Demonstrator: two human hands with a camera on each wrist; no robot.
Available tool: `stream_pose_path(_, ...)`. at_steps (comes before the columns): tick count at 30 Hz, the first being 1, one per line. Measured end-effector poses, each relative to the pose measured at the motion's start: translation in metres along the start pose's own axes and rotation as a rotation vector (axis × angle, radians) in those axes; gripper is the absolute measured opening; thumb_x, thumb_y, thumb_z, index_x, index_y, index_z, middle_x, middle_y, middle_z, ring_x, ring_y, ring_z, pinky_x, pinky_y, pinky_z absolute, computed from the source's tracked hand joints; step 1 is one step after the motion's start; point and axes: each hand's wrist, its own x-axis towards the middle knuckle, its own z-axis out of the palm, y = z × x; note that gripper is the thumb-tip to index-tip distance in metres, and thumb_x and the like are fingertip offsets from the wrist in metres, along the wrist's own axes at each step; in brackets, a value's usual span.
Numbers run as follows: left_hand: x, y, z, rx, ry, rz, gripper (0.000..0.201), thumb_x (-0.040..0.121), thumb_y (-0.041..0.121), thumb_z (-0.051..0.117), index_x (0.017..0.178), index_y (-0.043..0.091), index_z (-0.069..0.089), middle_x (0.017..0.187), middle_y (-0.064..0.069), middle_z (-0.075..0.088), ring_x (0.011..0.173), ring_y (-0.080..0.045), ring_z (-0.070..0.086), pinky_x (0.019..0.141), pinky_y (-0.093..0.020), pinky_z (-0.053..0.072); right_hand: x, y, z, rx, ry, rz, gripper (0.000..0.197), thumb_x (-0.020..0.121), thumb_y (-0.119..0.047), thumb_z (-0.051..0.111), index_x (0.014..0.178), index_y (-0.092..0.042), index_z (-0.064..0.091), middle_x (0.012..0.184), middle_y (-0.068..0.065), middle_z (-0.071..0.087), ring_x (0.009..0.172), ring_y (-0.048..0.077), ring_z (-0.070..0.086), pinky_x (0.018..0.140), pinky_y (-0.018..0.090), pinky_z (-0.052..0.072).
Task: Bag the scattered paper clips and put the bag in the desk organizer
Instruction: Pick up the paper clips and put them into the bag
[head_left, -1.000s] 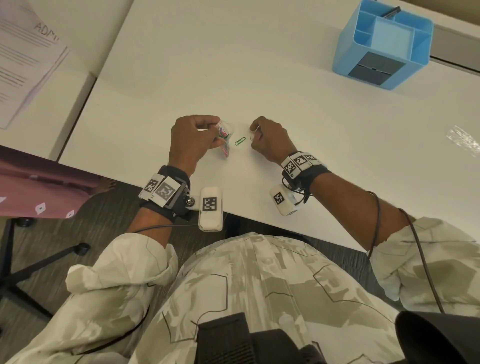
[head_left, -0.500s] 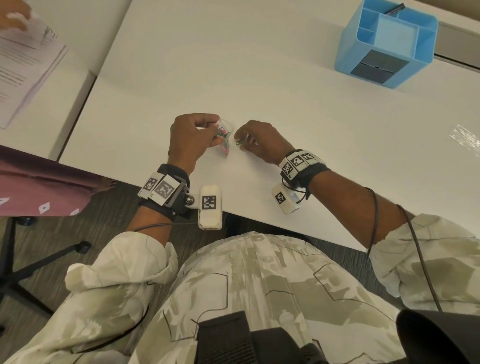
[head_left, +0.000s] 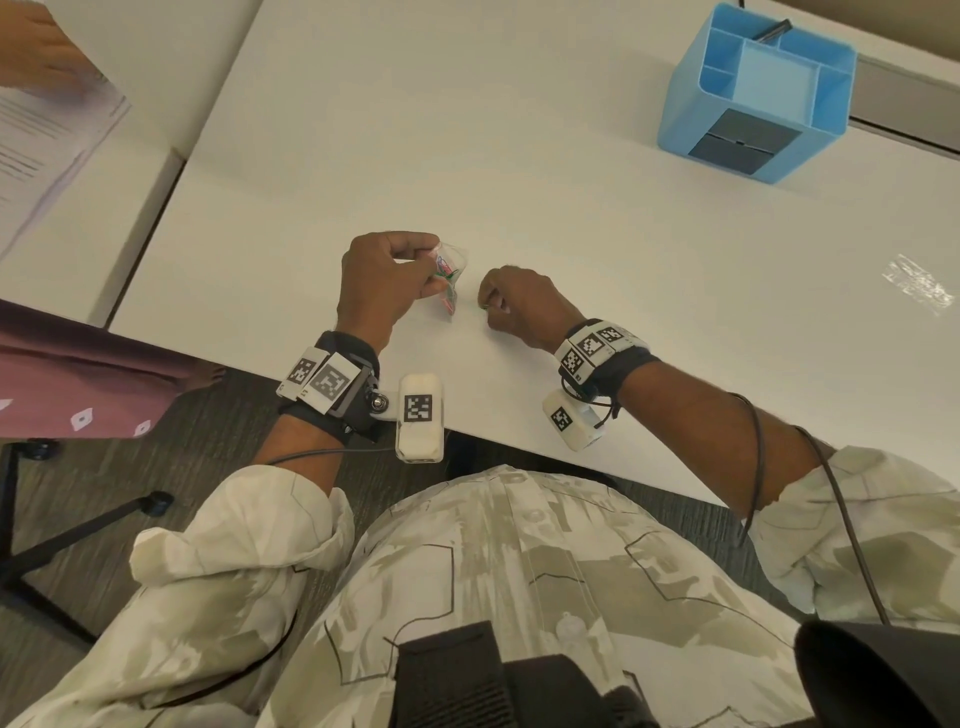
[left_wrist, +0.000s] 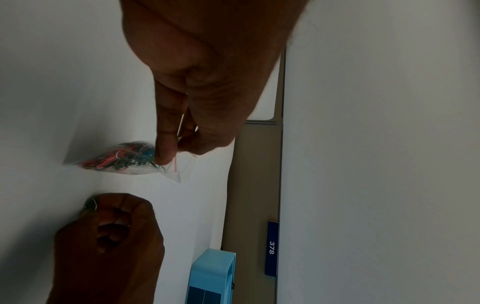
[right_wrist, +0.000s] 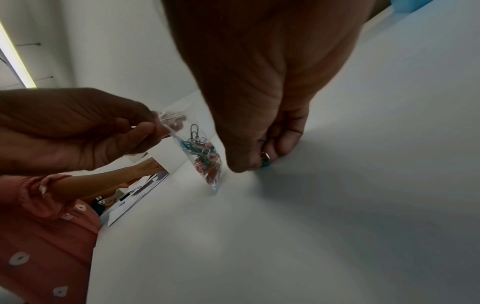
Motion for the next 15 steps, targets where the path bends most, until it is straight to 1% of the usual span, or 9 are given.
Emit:
stream_pose_path(2, -0.001, 0.000, 0.003, -0.006, -0.005, -0.001, 0.020, 0.095, 0.000, 0.071, 0.111, 0.006, 0.079, 0.107, -0.007, 0.074, 0.086, -0.022, 0.080, 0.072, -0.022, 0.065, -0.006, 0.004, -0.003, 0.033, 0.005, 0.010, 0.019, 0.084, -0.009, 0.062, 0.103, -0.009, 0.066, 0.100, 0.008, 0.063, 0.085, 0.023, 0.059, 0.077, 0.032, 0.046)
stream_pose_path(4, -0.002, 0.001, 0.006, -0.007, -0.013, 0.002, 0.019, 0.095, 0.000, 0.071, 0.111, 0.006, 0.079, 0.106, -0.006, 0.074, 0.086, -0.022, 0.080, 0.071, -0.021, 0.065, -0.012, 0.007, -0.009, 0.122, 0.051, 0.034, 0.018, 0.083, -0.008, 0.065, 0.101, -0.009, 0.066, 0.097, 0.006, 0.059, 0.082, 0.021, 0.057, 0.079, 0.037, 0.051)
stream_pose_path(5, -0.003, 0.002, 0.007, -0.004, -0.017, 0.003, 0.019, 0.095, 0.000, 0.071, 0.112, 0.006, 0.079, 0.107, -0.006, 0.073, 0.085, -0.022, 0.080, 0.070, -0.020, 0.064, -0.016, 0.006, -0.014, 0.194, 0.098, 0.051, 0.016, 0.084, -0.008, 0.065, 0.100, -0.009, 0.065, 0.098, 0.005, 0.059, 0.081, 0.021, 0.057, 0.077, 0.035, 0.051)
stream_pose_path(6, -0.004, 0.002, 0.010, 0.001, -0.022, 0.005, 0.019, 0.095, 0.000, 0.071, 0.112, 0.006, 0.079, 0.108, -0.007, 0.073, 0.084, -0.021, 0.080, 0.069, -0.019, 0.064, -0.019, 0.004, -0.021, 0.297, 0.148, 0.077, 0.014, 0.086, -0.008, 0.065, 0.100, -0.008, 0.065, 0.099, 0.005, 0.060, 0.079, 0.021, 0.059, 0.074, 0.030, 0.050)
stream_pose_path(8, -0.005, 0.003, 0.014, 0.010, -0.032, 0.009, 0.020, 0.095, 0.001, 0.071, 0.112, 0.006, 0.079, 0.111, -0.009, 0.074, 0.085, -0.021, 0.080, 0.069, -0.020, 0.064, -0.026, -0.007, -0.040, 0.601, 0.183, 0.150, 0.011, 0.089, -0.008, 0.064, 0.100, -0.009, 0.062, 0.097, 0.002, 0.065, 0.079, 0.016, 0.061, 0.070, 0.022, 0.048)
stream_pose_path(10, -0.006, 0.004, 0.019, 0.022, -0.043, 0.017, 0.020, 0.095, 0.001, 0.071, 0.113, 0.006, 0.079, 0.112, -0.010, 0.075, 0.086, -0.021, 0.080, 0.068, -0.020, 0.064, -0.031, -0.021, -0.058, 0.873, 0.167, 0.142, 0.013, 0.089, -0.008, 0.066, 0.101, -0.010, 0.060, 0.093, 0.004, 0.070, 0.084, 0.015, 0.062, 0.073, 0.022, 0.050)
stream_pose_path(12, -0.007, 0.007, 0.024, 0.032, -0.057, 0.023, 0.020, 0.095, 0.001, 0.071, 0.112, 0.007, 0.079, 0.113, -0.010, 0.075, 0.088, -0.020, 0.080, 0.069, -0.022, 0.065, -0.033, -0.031, -0.072, 0.896, 0.203, 0.085, 0.016, 0.089, -0.011, 0.070, 0.101, -0.007, 0.061, 0.092, 0.008, 0.073, 0.083, 0.015, 0.064, 0.076, 0.027, 0.053)
stream_pose_path(14, -0.007, 0.011, 0.030, 0.039, -0.075, 0.029, 0.020, 0.095, 0.000, 0.071, 0.112, 0.007, 0.079, 0.112, -0.009, 0.075, 0.088, -0.017, 0.080, 0.069, -0.022, 0.065, -0.033, -0.038, -0.080, 0.792, 0.255, 0.049, 0.019, 0.088, -0.012, 0.072, 0.103, -0.006, 0.063, 0.095, 0.009, 0.075, 0.082, 0.019, 0.070, 0.078, 0.030, 0.057)
stream_pose_path(15, -0.008, 0.013, 0.033, 0.042, -0.083, 0.033, 0.019, 0.095, 0.001, 0.071, 0.112, 0.006, 0.079, 0.112, -0.009, 0.075, 0.088, -0.016, 0.079, 0.069, -0.022, 0.065, -0.033, -0.039, -0.081, 0.720, 0.273, 0.037, 0.019, 0.087, -0.012, 0.071, 0.104, -0.007, 0.063, 0.095, 0.007, 0.076, 0.083, 0.021, 0.072, 0.079, 0.032, 0.059)
